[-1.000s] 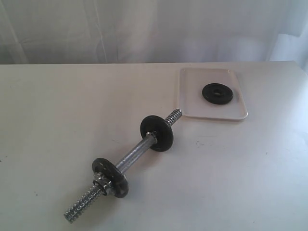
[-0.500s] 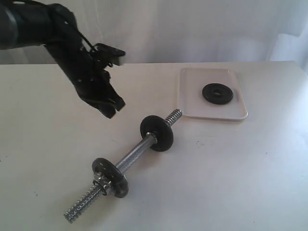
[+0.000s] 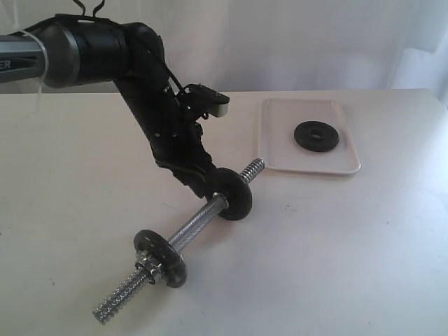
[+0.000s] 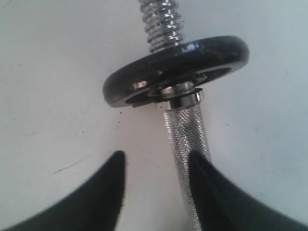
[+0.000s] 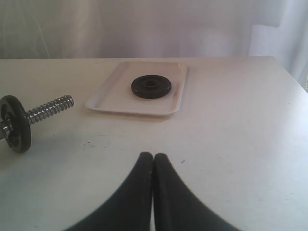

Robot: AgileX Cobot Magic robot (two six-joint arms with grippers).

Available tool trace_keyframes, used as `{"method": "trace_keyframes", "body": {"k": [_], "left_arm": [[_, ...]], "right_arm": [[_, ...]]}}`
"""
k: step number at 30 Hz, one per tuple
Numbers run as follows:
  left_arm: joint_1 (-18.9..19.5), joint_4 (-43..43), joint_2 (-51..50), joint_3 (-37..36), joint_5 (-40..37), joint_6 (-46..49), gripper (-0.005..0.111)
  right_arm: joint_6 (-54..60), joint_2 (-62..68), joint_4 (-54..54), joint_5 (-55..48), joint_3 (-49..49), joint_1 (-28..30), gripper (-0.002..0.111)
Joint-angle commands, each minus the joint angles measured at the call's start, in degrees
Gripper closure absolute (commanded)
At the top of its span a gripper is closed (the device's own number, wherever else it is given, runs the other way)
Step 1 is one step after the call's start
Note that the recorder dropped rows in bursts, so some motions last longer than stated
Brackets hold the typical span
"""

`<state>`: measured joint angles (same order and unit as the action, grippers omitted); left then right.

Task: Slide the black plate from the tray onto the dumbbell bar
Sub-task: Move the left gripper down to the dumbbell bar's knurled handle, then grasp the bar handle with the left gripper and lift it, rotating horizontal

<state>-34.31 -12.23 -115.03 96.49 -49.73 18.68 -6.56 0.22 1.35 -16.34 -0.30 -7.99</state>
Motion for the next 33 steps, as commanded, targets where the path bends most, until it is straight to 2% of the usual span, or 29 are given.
{"method": "trace_keyframes", "body": {"k": [1,11,17,33], "left_arm": [[-1.19,-2.70,0.33,0.27,-3.39,1.35,0.001],[-3.14,-2.36,-0.36,0.27,-3.80,1.94,0.002],[-5.28,0.89,-4.48,0.27,-2.20,1.47,0.002],[-5.50,4.13,-8.55,0.27,3.56,-0.71,0.002]], "right_arm": [[-0.27,-0.22,0.14,0.12,0.30,-0.02,0.108],[-0.27,-0.22,0.14,0.12,0.30,-0.02,0.108],[-0.27,-0.22,0.14,0.12,0.30,-0.02,0.108],[-0.27,-0.22,0.14,0.12,0.30,-0.02,0.108]]}}
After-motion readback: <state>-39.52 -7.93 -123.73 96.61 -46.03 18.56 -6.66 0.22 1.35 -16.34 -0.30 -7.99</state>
